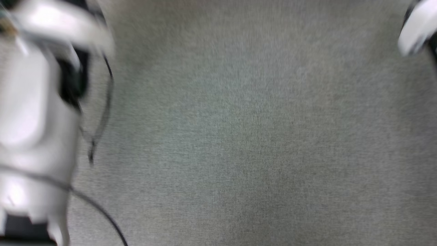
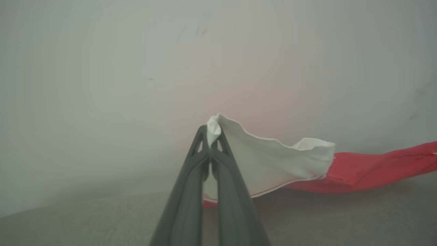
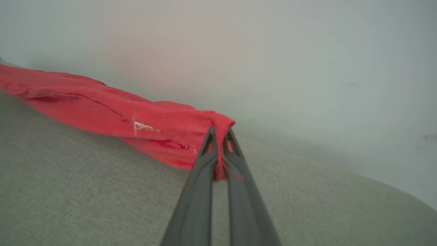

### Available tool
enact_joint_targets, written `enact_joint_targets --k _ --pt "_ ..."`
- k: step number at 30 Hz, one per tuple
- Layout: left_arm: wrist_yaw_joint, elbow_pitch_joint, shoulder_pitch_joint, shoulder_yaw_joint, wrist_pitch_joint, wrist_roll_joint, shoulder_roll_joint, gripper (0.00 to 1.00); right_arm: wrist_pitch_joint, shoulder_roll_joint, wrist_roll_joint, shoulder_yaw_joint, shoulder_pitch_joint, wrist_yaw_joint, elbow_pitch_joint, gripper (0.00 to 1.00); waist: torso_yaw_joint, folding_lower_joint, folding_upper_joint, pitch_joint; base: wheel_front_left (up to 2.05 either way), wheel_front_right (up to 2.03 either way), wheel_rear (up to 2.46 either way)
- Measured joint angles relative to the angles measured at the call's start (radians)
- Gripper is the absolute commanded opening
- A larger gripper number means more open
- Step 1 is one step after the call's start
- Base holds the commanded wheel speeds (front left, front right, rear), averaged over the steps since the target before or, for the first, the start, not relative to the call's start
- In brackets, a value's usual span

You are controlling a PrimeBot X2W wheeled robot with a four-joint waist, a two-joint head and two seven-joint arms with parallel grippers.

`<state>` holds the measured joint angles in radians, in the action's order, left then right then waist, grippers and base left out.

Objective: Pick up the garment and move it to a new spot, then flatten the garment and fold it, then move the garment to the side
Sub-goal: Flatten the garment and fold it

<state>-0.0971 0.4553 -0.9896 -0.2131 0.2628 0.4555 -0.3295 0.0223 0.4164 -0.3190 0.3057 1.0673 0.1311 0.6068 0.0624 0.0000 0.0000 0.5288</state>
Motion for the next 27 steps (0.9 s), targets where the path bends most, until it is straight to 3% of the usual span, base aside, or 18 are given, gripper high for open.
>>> enact_joint_targets --k 3,4,8,20,27 --pt "0.0 -0.04 0.182 -0.013 0.0 -0.024 0.007 0.0 -0.004 0.012 -0.047 0.031 -0.119 0.0 0.003 0.0 0.005 -0.0001 0.0 -0.062 0.0 0.0 0.0" --pt "0.001 -0.063 0.338 -0.025 0.0 -0.024 0.007 0.0 -0.007 0.033 -0.086 0.073 -0.235 0.0 0.0 0.0 0.01 -0.0002 0.0 -0.128 0.0 0.0 0.0" --pt "0.003 -0.094 0.517 -0.045 -0.011 -0.03 -0.022 0.0 -0.017 0.055 -0.142 0.097 -0.349 0.0 -0.012 0.0 0.016 -0.0003 0.0 -0.211 0.0 0.0 0.0" --pt "0.019 -0.291 0.911 -0.051 -0.16 0.037 -0.122 0.0 0.028 0.068 -0.277 0.078 -0.615 0.0 -0.049 0.0 0.034 -0.0004 0.0 -0.39 0.0 0.0 0.0" --pt "0.024 -0.435 1.051 -0.058 -0.246 0.077 -0.167 0.0 0.099 0.078 -0.351 0.027 -0.783 0.0 -0.14 0.0 0.042 -0.0003 0.0 -0.454 0.0 0.0 0.0"
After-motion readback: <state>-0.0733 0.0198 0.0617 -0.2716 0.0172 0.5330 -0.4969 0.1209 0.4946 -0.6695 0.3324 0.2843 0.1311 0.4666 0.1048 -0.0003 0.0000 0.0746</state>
